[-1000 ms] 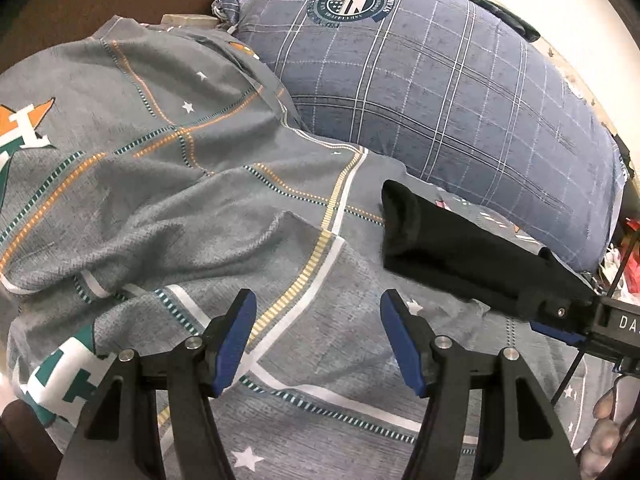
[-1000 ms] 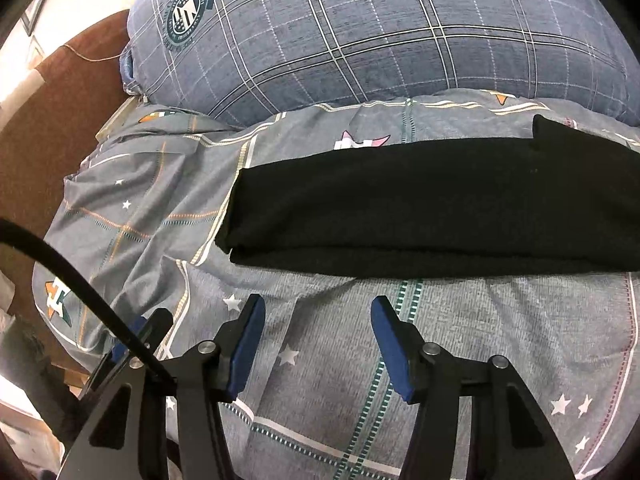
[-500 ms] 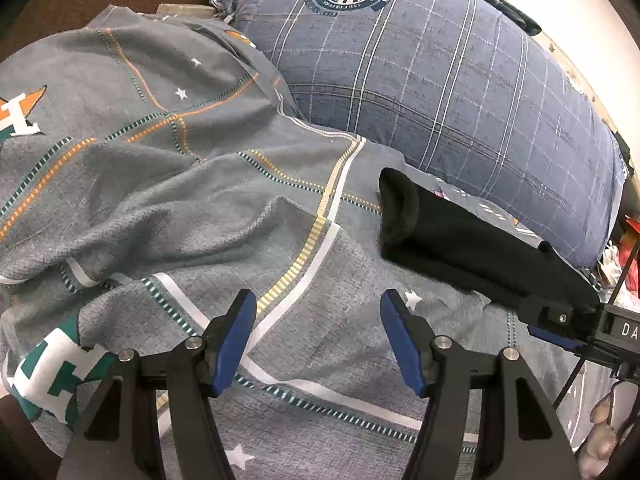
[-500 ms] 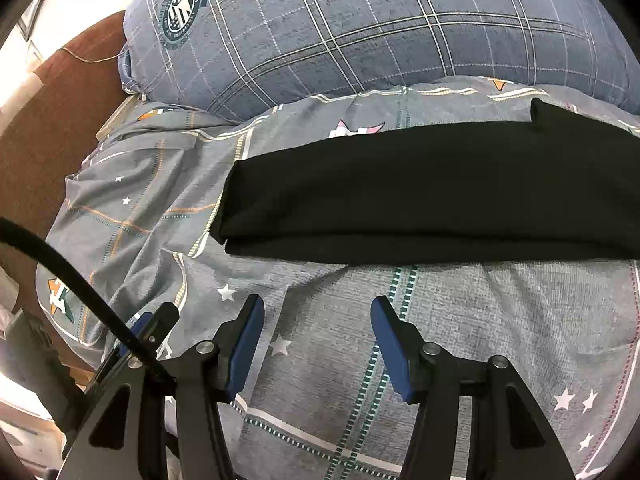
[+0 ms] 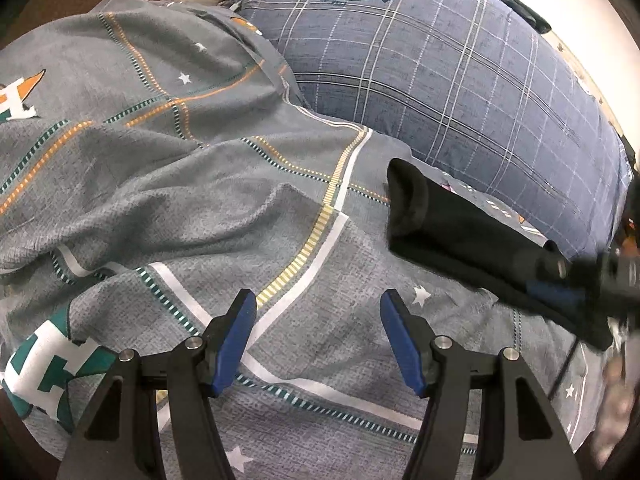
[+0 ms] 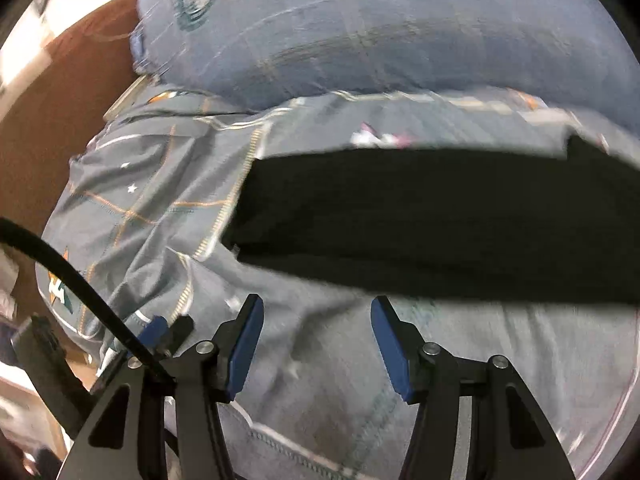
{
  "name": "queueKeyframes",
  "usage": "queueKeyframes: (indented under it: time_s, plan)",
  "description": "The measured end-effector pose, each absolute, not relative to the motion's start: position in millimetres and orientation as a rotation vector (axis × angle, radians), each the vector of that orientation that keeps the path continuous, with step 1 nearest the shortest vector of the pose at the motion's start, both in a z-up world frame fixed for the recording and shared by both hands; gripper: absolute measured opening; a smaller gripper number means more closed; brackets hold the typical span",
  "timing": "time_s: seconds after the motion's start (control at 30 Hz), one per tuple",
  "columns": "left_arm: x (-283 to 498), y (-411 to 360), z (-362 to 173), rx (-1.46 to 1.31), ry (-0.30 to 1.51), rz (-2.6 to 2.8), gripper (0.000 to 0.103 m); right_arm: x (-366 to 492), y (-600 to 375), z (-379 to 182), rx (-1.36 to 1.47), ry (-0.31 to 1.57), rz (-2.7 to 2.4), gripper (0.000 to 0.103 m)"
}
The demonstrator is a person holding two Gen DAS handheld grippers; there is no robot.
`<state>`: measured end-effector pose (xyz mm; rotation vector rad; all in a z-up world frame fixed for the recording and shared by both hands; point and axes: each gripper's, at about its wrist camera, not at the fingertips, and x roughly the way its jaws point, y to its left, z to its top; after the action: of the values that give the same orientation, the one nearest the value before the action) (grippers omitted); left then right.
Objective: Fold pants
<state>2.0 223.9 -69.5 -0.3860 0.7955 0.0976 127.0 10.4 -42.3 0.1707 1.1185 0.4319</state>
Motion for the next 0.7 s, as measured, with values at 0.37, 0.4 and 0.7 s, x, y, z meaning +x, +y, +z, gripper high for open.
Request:
queueKeyframes:
  time_s: [0.37, 0.4, 0.7]
  plan:
    - [1, 236, -71, -0.425, 0.799, 0.110, 0.064, 226, 113, -47, -0.139, 1.191, 0.434, 0.069]
    - [1, 236, -71, -0.427, 0.800, 0.110, 0.064, 231, 127, -53, -0.207, 1.203, 0.420, 0.070]
    - [-2, 245, -69, -0.468, 0.781, 0.103, 0.063, 245, 154, -87, -0.482, 1.298, 0.318, 0.049]
